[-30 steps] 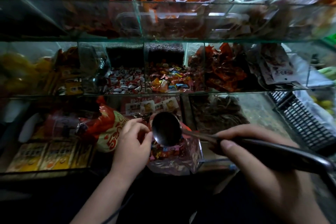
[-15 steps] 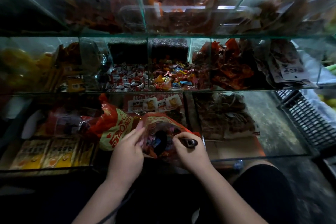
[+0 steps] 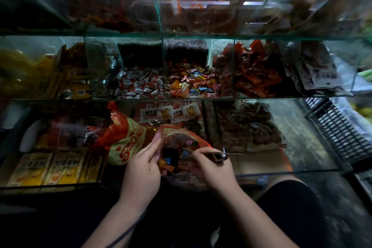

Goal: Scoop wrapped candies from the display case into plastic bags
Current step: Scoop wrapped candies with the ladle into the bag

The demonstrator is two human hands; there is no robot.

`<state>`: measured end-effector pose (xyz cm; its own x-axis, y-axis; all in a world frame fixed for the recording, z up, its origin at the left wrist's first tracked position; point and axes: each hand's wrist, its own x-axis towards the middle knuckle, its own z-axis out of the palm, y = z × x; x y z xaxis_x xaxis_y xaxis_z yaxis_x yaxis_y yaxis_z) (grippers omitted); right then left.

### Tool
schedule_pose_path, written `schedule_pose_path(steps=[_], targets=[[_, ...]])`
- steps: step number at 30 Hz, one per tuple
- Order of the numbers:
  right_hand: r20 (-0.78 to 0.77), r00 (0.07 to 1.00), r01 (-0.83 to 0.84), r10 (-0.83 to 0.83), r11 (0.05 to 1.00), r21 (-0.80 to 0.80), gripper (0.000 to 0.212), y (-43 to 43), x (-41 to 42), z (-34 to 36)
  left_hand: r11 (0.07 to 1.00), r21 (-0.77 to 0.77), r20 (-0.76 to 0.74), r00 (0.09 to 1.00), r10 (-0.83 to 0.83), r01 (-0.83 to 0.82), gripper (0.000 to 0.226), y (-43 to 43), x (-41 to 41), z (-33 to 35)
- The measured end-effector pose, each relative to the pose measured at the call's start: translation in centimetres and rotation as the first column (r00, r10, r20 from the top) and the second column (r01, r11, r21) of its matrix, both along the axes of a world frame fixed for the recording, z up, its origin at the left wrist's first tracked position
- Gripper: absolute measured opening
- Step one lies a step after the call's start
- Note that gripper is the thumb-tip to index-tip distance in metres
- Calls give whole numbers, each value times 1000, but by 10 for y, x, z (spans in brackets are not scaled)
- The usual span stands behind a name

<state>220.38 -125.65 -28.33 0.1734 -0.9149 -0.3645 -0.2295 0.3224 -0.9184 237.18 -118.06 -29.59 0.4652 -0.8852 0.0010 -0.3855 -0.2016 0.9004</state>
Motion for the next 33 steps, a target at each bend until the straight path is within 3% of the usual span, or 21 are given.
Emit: schedule_pose_path(steps=[3,13,18,21,24,33], targets=[[207,957,158,-202,964,214,31,-7,-16,9,999,8,1,999,35,-35,53,-1,0,3],[400,835,267,-377,914,304,14,-8,-61,33,1000,3,188,982,14,-15,59,-4,-12,27],[454,803,261,-387,912,316,18,-5,-90,60,987,-155,367,930,29,30,54,-6,-24,40],[475,795,264,-377,920,289,18,-1,-102,76,987,26,462,874,-151,157,59,-15,-30,40],[510,781,260,-361,930,260,22,3,-106,89,967,196,538,807,-243,160,65,-27,-31,32],[614,733,221,-292,956,191,9,12,-104,106,973,180,637,737,-227,145,75,-46,-35,35]])
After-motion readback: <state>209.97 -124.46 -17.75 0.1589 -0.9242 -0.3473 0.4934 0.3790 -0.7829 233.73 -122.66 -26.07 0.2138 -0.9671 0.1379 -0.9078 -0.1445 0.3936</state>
